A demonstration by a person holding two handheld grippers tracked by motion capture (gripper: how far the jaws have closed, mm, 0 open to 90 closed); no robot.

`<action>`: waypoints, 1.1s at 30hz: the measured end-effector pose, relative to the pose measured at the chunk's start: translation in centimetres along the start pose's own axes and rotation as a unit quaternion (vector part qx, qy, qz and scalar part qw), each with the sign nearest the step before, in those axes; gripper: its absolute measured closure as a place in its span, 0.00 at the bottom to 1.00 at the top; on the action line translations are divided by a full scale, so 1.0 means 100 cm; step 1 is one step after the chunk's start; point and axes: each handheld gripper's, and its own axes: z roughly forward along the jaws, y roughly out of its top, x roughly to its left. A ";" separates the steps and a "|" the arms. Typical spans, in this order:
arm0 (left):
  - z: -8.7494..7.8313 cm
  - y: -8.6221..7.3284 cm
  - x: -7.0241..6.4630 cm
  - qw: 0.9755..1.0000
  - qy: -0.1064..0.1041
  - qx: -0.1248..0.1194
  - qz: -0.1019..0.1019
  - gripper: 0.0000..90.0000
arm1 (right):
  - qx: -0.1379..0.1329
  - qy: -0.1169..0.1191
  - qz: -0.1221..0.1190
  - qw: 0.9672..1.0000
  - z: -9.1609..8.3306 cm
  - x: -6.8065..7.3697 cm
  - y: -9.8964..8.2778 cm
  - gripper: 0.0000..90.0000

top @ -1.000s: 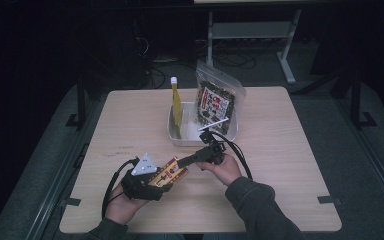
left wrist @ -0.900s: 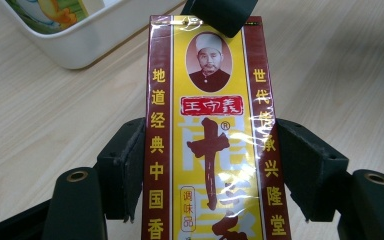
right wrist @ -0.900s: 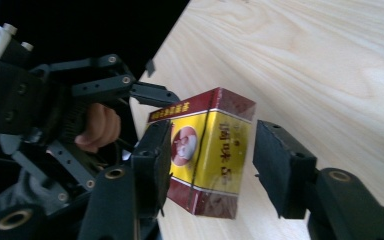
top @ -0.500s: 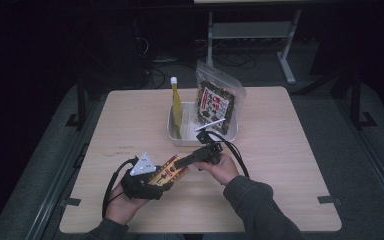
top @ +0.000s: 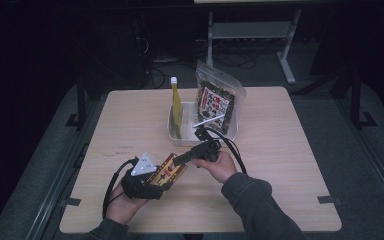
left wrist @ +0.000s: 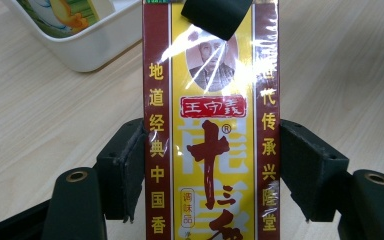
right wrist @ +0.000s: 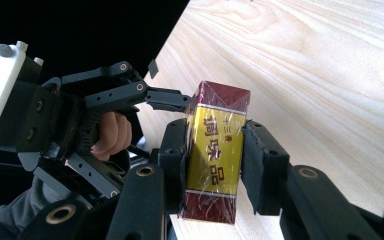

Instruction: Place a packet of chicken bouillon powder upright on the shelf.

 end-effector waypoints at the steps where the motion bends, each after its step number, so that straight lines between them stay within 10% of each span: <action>1: 0.000 0.000 0.000 1.000 0.003 0.000 0.001 0.36 | 0.000 -0.003 -0.002 1.000 0.000 0.002 0.001 0.73; 33: -0.002 -0.009 0.016 0.999 0.000 -0.015 -0.042 0.25 | -0.029 -0.086 -0.023 0.996 -0.028 0.011 0.008 0.76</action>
